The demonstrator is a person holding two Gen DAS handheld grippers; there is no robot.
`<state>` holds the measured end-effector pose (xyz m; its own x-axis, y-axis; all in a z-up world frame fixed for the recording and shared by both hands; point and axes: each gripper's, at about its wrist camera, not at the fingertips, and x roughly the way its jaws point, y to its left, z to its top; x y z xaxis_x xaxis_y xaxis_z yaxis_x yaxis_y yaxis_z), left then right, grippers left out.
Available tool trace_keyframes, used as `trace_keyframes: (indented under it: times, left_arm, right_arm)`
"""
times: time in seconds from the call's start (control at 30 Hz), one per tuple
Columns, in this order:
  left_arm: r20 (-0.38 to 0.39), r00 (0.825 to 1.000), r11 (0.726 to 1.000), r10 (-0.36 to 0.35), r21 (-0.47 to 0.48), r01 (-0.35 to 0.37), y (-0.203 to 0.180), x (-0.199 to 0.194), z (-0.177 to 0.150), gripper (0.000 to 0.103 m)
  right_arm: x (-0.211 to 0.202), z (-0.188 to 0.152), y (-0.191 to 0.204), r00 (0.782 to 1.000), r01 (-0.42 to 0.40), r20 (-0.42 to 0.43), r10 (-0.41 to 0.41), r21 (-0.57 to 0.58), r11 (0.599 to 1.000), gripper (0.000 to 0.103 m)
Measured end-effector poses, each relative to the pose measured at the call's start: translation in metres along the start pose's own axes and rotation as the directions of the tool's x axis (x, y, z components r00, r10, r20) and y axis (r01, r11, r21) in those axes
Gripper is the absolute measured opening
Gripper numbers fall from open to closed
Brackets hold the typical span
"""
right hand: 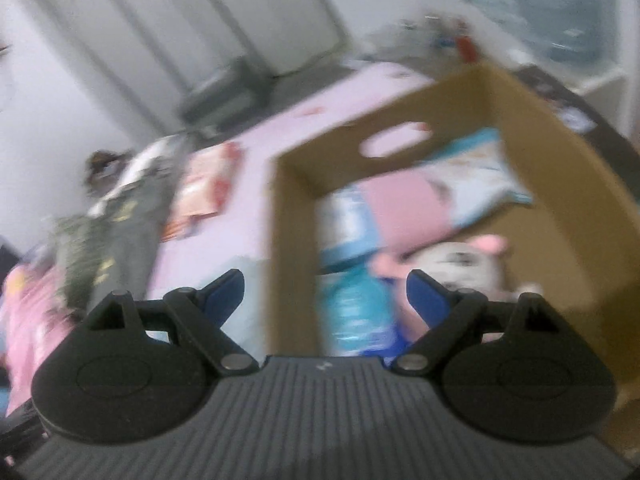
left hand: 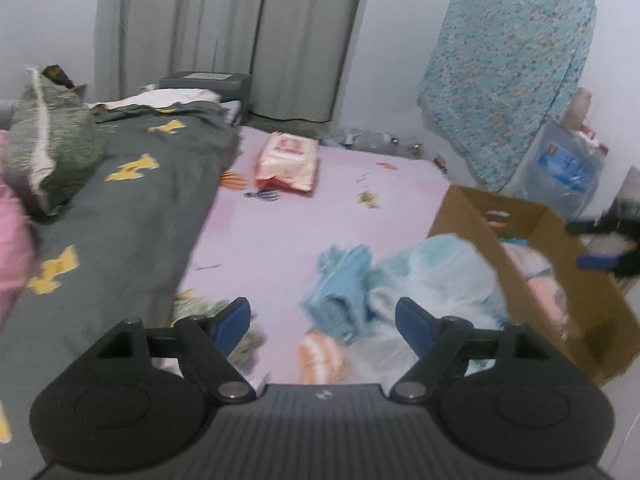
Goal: Organize soft objects
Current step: 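Open the right gripper to release the plush toy and withdraw, then move the right gripper to the blue checked towel bundle and grasp it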
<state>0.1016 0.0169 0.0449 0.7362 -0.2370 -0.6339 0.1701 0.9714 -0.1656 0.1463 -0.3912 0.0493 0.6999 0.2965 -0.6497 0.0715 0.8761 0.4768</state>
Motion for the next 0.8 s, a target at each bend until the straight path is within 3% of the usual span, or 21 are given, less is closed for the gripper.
trace_keyframes:
  times: [0.17,0.3,0.47,0.57,0.8]
  left_arm:
    - [-0.014,0.999,0.999,0.05,-0.01,-0.05,0.017,-0.015,-0.021,0.088]
    - [-0.026,0.997,0.997,0.073,-0.027,-0.073,0.022,-0.018,-0.037,0.092]
    - [-0.028,0.994,0.995,0.104,0.01,-0.103,0.018,-0.012,-0.051,0.095]
    - [-0.035,0.994,0.995,0.101,0.022,-0.1,0.014,-0.004,-0.056,0.096]
    - [-0.007,0.996,0.993,0.084,0.084,-0.083,0.002,0.012,-0.057,0.096]
  right_arm:
    - [0.018,-0.009,0.056,0.986,-0.151,-0.082,0.143,-0.096,0.984,0.089]
    - [0.045,-0.019,0.096,0.948,-0.273,-0.2,0.247,-0.116,0.955,0.089]
    - [0.079,-0.033,0.133,0.892,-0.365,-0.313,0.326,-0.076,0.928,0.088]
    - [0.094,-0.043,0.146,0.869,-0.393,-0.349,0.35,-0.059,0.918,0.088]
    - [0.112,-0.038,0.141,0.867,-0.366,-0.359,0.346,0.014,0.931,0.086]
